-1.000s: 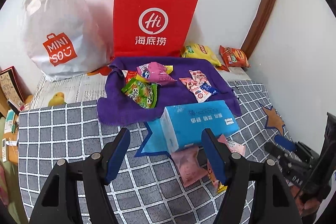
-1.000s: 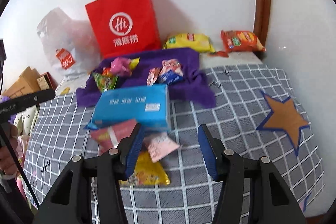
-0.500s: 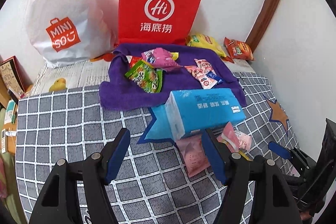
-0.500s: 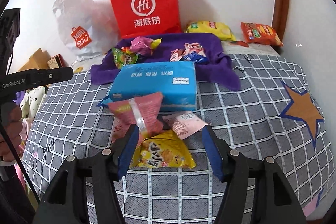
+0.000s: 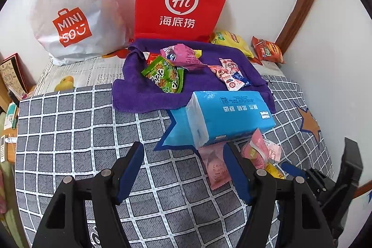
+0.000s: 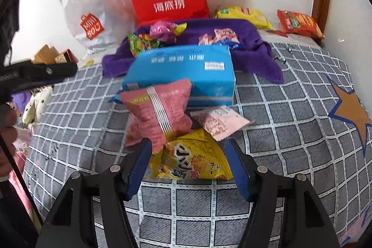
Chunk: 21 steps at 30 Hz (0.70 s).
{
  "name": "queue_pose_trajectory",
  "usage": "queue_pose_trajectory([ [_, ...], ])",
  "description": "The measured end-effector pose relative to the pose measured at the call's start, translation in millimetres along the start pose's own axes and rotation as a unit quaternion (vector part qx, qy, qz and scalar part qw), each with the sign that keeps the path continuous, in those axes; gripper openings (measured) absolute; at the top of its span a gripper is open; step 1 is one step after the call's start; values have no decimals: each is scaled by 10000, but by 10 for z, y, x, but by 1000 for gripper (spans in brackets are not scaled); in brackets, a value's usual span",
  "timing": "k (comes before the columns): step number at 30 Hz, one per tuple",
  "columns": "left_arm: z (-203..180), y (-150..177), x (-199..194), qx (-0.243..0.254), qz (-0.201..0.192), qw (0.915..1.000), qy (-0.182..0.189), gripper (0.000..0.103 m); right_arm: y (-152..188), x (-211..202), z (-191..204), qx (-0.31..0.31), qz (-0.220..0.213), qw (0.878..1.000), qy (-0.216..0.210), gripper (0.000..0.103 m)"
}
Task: Organize snacks
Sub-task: 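Grasp the yellow chip bag with the right tool while the left tool grasps the pink peach packet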
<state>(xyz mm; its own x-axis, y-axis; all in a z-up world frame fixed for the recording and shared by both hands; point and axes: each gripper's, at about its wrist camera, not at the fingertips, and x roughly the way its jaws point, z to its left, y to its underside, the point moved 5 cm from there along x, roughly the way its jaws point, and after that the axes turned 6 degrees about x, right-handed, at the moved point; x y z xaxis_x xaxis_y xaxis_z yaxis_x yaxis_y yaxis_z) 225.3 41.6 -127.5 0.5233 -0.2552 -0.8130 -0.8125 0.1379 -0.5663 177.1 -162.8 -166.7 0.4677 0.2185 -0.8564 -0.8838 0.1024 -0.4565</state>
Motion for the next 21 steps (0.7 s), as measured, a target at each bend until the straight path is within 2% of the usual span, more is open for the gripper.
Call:
queue_pose_trajectory([
  [4, -30, 1, -35, -21, 21, 9999, 164, 68, 54, 102, -22, -17, 145, 9999, 49, 65],
  [8, -70, -12, -76, 111, -54, 9999, 35, 68, 100, 181, -48, -99, 202, 9997, 61, 64],
  [10, -82, -7, -65, 152, -38, 9999, 20, 68, 112, 151, -62, -119, 98, 9999, 2, 54],
  [12, -93, 10, -33, 160, 1, 9999, 12, 68, 128, 110, -78, -200, 71, 9998, 16, 53],
  [14, -107, 36, 9, 164, 51, 9999, 13, 68, 136, 48, -107, -233, 18, 9997, 37, 47],
  [18, -143, 116, 153, 152, 203, 9997, 4, 68, 134, -103, -221, -199, -119, 9997, 81, 44],
  [21, -182, 201, 294, 140, 361, 9992, 27, 68, 128, -173, -360, -157, -260, 9992, 269, 41],
])
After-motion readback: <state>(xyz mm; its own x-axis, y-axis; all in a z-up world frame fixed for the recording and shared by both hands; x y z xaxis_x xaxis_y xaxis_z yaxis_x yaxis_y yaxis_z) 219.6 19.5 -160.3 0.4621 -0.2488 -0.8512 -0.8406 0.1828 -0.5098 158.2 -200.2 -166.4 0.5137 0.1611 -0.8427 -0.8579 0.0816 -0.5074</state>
